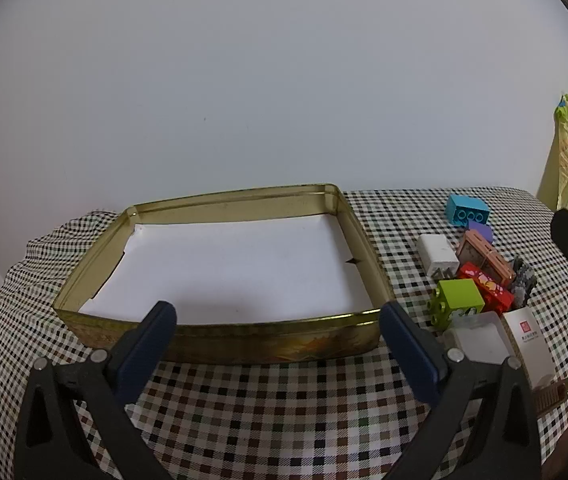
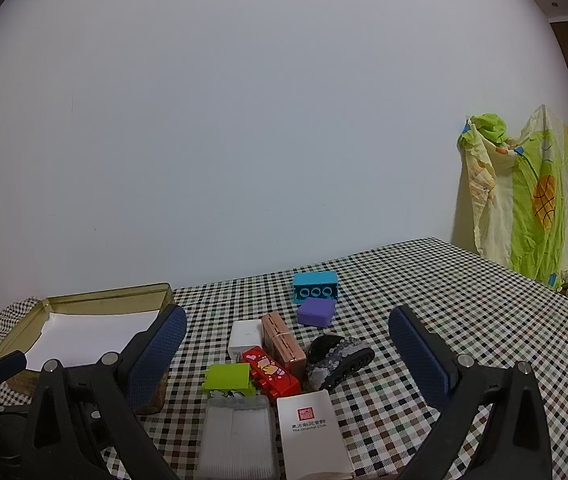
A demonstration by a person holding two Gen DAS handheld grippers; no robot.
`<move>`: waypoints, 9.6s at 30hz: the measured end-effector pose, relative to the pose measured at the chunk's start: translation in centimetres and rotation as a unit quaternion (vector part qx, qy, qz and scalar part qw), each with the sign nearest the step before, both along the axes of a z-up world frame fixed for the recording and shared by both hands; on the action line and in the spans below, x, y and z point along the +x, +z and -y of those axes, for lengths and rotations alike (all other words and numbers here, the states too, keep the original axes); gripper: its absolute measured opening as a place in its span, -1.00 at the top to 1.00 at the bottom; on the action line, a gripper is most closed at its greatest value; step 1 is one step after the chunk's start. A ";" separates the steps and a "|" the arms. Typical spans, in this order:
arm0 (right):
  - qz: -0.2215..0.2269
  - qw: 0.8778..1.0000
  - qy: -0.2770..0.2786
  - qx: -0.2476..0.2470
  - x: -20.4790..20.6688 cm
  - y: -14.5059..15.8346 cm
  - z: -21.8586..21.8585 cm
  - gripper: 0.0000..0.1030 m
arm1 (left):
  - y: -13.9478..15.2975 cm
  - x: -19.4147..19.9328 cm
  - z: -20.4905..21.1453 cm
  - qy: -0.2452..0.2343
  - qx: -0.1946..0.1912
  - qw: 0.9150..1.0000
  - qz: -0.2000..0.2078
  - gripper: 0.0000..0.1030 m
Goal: Organize rigid objects
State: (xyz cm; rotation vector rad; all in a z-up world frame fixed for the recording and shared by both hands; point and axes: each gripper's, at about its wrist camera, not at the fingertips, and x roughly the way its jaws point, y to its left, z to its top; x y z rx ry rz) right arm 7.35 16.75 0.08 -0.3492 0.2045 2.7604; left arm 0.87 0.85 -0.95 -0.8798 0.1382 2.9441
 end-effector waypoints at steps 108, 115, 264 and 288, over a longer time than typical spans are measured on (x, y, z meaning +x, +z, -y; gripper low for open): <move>0.285 0.909 0.302 -0.039 6.0 -5.2 -5.7 0.47 | -1.2 2.7 -4.2 -0.147 0.004 0.988 0.049 -0.99; 0.201 0.954 0.202 -0.088 7.7 -3.7 -11.0 0.47 | -2.1 2.3 -6.4 -0.162 0.068 0.976 0.127 -0.99; 0.012 0.987 0.140 -0.083 -12.9 -2.8 12.3 -0.62 | 2.1 -5.9 23.0 0.286 0.040 0.955 -0.062 -0.99; 0.006 0.993 0.117 -0.010 -8.1 -1.8 10.9 -0.62 | -0.3 -4.1 13.0 0.150 -0.015 0.987 -0.052 -0.99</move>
